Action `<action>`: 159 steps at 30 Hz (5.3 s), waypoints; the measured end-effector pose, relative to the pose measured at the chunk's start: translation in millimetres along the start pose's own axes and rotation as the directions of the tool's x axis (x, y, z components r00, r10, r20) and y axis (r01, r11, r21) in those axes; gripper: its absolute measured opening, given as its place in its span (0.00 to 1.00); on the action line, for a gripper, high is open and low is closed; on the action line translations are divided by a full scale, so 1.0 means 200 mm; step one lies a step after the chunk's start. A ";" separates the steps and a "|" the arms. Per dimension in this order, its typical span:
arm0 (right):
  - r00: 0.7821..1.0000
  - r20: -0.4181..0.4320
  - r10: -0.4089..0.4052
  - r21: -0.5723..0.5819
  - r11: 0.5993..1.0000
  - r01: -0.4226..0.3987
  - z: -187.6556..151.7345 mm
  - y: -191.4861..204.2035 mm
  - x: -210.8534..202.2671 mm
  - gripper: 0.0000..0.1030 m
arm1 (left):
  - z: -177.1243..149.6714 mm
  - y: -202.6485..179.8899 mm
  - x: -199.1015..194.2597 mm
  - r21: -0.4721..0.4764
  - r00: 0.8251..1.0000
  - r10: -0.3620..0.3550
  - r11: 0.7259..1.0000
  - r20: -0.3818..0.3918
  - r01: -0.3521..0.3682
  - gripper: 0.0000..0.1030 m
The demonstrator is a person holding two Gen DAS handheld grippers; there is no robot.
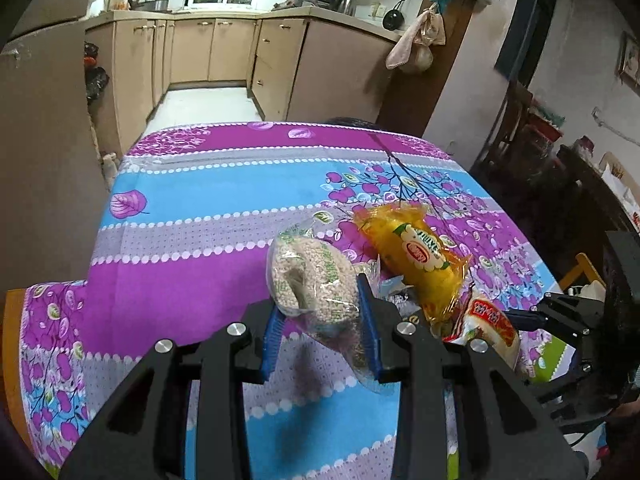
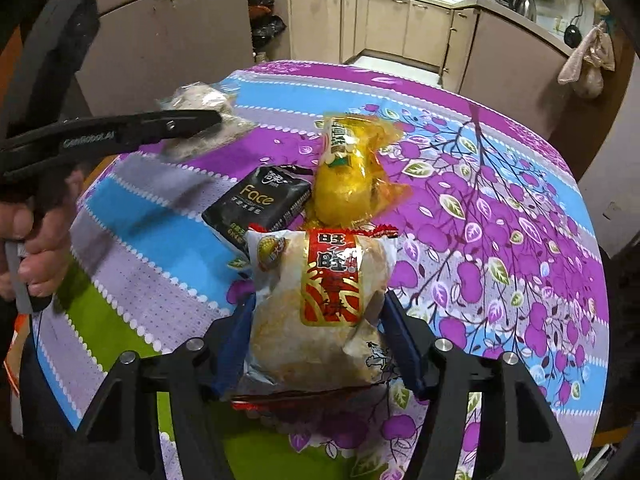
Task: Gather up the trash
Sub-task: 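Grasp the clear grain bag with the left tool while the right tool grasps the red-and-white snack bag, then carry the grain bag and snack bag over the white bucket, then lower both bags into the bucket with both tools, then open the left tool to drop the grain bag while the right tool drops the snack bag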
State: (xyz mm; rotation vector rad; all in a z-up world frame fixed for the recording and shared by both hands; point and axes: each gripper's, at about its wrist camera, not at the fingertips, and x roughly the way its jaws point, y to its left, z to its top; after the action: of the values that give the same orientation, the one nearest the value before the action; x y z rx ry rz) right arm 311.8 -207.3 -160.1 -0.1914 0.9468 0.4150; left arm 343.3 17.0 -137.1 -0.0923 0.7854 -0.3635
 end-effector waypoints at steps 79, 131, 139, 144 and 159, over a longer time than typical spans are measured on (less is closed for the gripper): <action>0.690 0.218 -0.690 0.631 0.640 0.440 -1.48 -1.03 -1.98 0.48 | -0.32 -2.23 -0.37 0.480 0.967 -0.241 0.860 0.084 0.173 0.32; 0.843 -0.054 -0.535 0.742 0.544 0.393 -1.90 -1.60 -1.52 0.48 | -0.56 -2.73 0.26 0.522 0.951 -0.139 0.809 -0.276 0.270 0.32; 0.851 -0.049 -0.523 0.759 0.534 0.372 -1.94 -1.61 -1.50 0.51 | -0.56 -2.74 0.28 0.528 0.958 -0.114 0.814 -0.262 0.241 0.51; 0.848 -0.037 -0.528 0.769 0.527 0.361 -1.96 -1.60 -1.51 0.56 | -0.55 -2.72 0.27 0.527 0.963 -0.106 0.819 -0.249 0.226 0.55; 0.775 0.053 -0.629 0.743 0.543 0.390 -1.88 -1.36 -1.75 0.61 | -0.52 -2.67 0.14 0.543 0.976 -0.119 0.816 -0.181 0.200 0.55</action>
State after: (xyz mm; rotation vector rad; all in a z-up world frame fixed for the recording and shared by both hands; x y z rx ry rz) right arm -32.6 -671.7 -95.8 0.2977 0.6185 -0.4933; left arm 135.4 -485.9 -113.8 0.4288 0.7824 -0.7573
